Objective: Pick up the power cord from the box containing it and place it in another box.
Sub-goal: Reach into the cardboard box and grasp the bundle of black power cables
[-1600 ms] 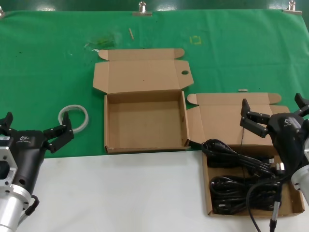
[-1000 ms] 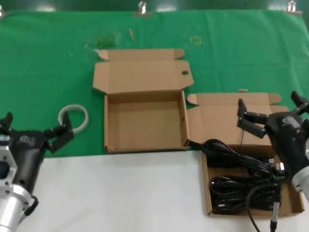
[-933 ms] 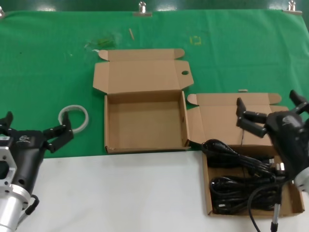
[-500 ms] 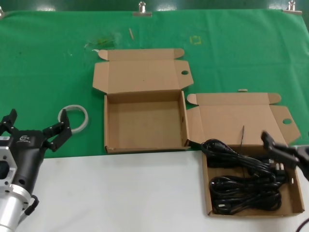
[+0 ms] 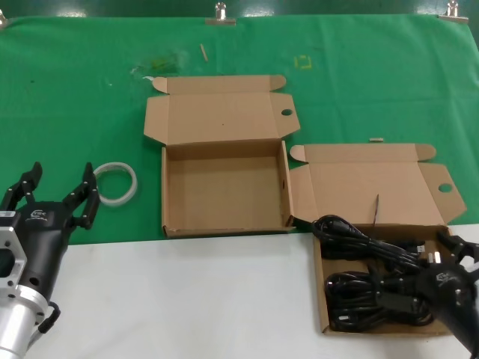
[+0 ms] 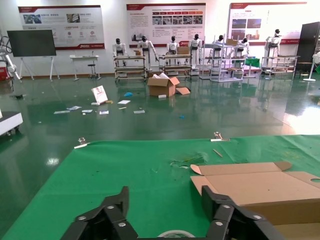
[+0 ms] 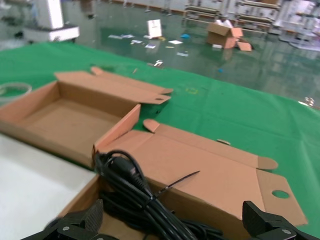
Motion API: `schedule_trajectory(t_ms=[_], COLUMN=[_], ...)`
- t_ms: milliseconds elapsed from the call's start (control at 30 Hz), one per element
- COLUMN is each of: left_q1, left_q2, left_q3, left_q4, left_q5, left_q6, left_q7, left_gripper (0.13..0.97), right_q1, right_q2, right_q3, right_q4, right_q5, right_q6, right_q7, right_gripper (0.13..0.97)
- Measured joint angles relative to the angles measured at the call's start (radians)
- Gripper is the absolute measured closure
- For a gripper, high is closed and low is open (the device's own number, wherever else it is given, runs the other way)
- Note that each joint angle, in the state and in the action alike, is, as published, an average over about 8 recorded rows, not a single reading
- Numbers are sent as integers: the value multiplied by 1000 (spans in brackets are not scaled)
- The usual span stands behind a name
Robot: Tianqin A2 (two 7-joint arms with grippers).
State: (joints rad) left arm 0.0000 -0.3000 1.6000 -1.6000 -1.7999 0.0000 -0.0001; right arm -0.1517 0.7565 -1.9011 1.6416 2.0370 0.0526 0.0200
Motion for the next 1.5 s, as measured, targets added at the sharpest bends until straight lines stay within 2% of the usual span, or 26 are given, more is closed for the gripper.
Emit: schedule_trajectory(t_ms=[267,400,600,667,900,1167,1200,1467,1500], left_q1=[0,0,0,0,0,0,0,0,0], left_q2=[0,0,0,0,0,0,0,0,0], left_q3=[0,0,0,0,0,0,0,0,0], left_q4=[0,0,0,0,0,0,0,0,0], left_q5=[0,0,0,0,0,0,0,0,0], left_q6=[0,0,0,0,0,0,0,0,0], left_q7=[0,0,0,0,-1,0,0,0,0], left_gripper=[689,689,806,844,912,948,951,957,957], right_q1=[110,143,169,175,197,218,219,210,205], right_q2=[-27,-42,-70,-77,-89,-86,-85,-69,-68], right_q3=[-69,-88,-94,-95,-104,-122,-124,-132,-129], right_q4=[-119,-164,-213,-225,-250,-264,-265,-249,-244], right_q5=[-65,-77,-88,-92,-100,-100,-100,-101,-104], right_q6=[-12,-21,-32,-34,-33,-30,-29,-26,-27], right_q7=[-50,-52,-42,-40,-32,-23,-22,-18,-19], right_gripper=[138,157,166,192,270,440,440,657,657])
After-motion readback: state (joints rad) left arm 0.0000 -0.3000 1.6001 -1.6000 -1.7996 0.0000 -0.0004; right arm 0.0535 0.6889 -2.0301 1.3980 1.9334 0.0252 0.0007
